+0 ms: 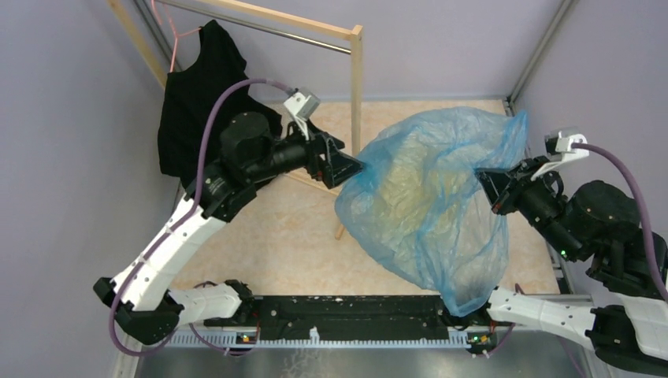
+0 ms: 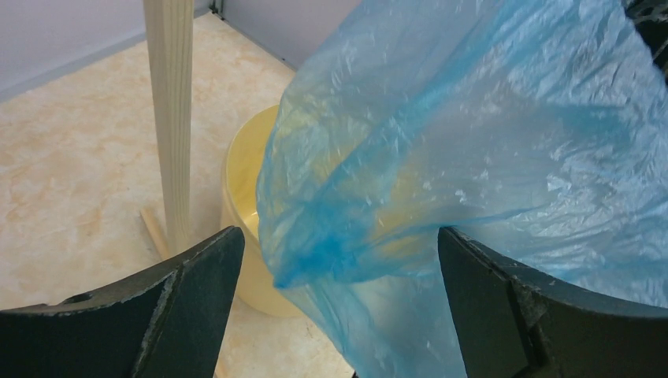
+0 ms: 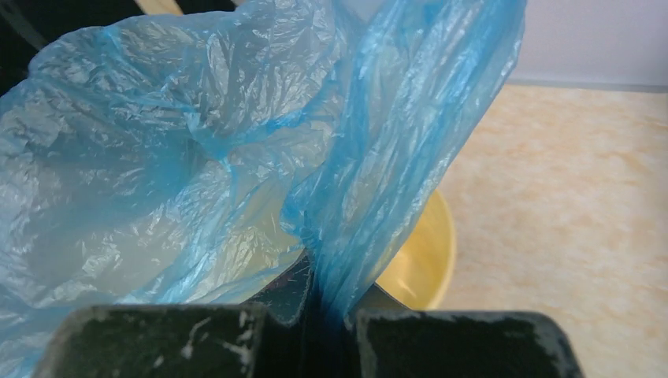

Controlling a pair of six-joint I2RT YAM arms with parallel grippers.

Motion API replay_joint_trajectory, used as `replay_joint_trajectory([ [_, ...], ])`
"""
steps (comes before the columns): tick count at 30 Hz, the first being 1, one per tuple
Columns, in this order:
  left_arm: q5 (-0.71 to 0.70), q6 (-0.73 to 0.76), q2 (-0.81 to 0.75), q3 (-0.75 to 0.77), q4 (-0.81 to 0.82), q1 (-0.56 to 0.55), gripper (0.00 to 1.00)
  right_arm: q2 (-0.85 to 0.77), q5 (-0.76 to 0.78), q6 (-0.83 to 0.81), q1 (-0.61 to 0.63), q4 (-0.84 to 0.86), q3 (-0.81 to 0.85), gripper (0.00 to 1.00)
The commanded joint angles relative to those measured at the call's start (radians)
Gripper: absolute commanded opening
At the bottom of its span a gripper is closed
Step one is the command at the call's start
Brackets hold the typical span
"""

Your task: Put the trash bags into the trash bin

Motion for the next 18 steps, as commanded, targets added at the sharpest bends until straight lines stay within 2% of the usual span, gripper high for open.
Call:
replay_joint_trajectory([
  [1,0.022,0.043,0.048,0.018,0.18,-0.054,0.99,0.066,0.223,-0.092,-0.007,-0.102,0.072,0.0],
  [5,-0.115,0.184,0.13,0.068,0.185,-0.169,0.99,0.114,0.351,-0.151,-0.007,-0.107,0.109,0.0],
  [8,-0.345,0.306,0.175,0.087,0.193,-0.252,0.99,0.14,0.399,-0.189,-0.007,-0.088,0.095,0.0],
  [10,-0.474,0.362,0.193,0.087,0.211,-0.264,0.99,0.158,0.43,-0.197,-0.007,-0.099,0.096,0.0],
  [13,-0.462,0.393,0.207,0.068,0.261,-0.265,0.99,0.168,0.38,-0.212,-0.007,-0.098,0.099,0.0],
  [18,-0.361,0.338,0.225,0.011,0.387,-0.264,0.99,0.149,0.286,-0.217,-0.007,-0.073,0.067,0.0],
])
